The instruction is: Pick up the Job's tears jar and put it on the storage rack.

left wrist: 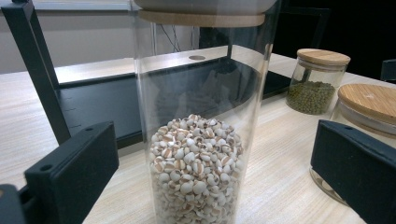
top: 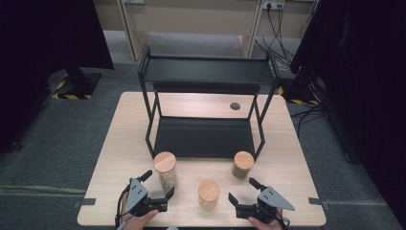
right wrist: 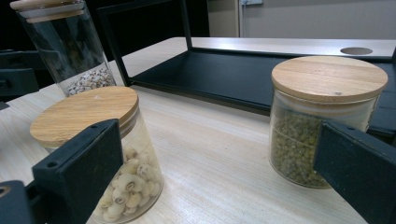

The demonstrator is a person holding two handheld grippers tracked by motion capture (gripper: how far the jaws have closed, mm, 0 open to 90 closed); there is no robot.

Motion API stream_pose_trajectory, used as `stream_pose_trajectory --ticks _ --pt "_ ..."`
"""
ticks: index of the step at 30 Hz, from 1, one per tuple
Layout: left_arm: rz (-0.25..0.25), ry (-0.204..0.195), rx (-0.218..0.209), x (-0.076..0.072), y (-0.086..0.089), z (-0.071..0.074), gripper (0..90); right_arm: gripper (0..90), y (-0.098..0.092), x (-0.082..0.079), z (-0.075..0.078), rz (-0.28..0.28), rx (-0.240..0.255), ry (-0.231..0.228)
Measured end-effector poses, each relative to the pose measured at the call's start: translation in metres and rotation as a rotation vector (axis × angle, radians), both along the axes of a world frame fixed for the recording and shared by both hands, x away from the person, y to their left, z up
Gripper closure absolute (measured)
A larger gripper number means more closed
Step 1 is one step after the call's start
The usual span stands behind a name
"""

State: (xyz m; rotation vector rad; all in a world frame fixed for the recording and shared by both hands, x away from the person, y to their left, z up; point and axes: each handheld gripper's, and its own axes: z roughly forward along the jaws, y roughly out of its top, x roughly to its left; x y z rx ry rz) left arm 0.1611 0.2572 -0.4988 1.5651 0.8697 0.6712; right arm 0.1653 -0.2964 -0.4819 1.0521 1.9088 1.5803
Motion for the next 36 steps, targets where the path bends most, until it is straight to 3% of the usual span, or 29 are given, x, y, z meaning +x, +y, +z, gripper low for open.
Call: stream_pose_trajectory --ticks 36 --pt "0.014 -0.005 -0.008 -0.0001 -0.0008 -0.0019 0.7 2.1 0.0009 -0.0015 -0.0018 0.017 0.019 0.002"
